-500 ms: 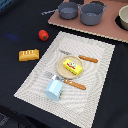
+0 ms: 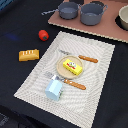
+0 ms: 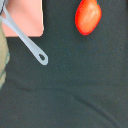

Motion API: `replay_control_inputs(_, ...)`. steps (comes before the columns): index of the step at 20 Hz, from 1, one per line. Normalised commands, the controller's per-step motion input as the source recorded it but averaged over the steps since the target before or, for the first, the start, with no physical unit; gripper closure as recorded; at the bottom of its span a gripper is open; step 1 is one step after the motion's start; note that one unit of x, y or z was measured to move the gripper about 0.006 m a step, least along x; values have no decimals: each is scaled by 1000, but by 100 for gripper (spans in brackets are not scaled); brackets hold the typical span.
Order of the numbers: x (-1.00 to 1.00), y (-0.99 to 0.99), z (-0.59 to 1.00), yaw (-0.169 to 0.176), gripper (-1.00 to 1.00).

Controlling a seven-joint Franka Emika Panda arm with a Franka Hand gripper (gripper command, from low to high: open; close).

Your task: Interact with the objects in diverse but meaningful ways.

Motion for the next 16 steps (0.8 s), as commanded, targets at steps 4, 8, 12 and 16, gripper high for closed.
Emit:
replay_control_inputs(4,94,-199,-556,-31,-100)
replay_control_inputs(8,-6,-359,-778,-53,-100)
replay_control_inputs(12,-146,-234,-607,-59,-100)
replay_control_inputs(16,-325,-61,-469,-91,-100)
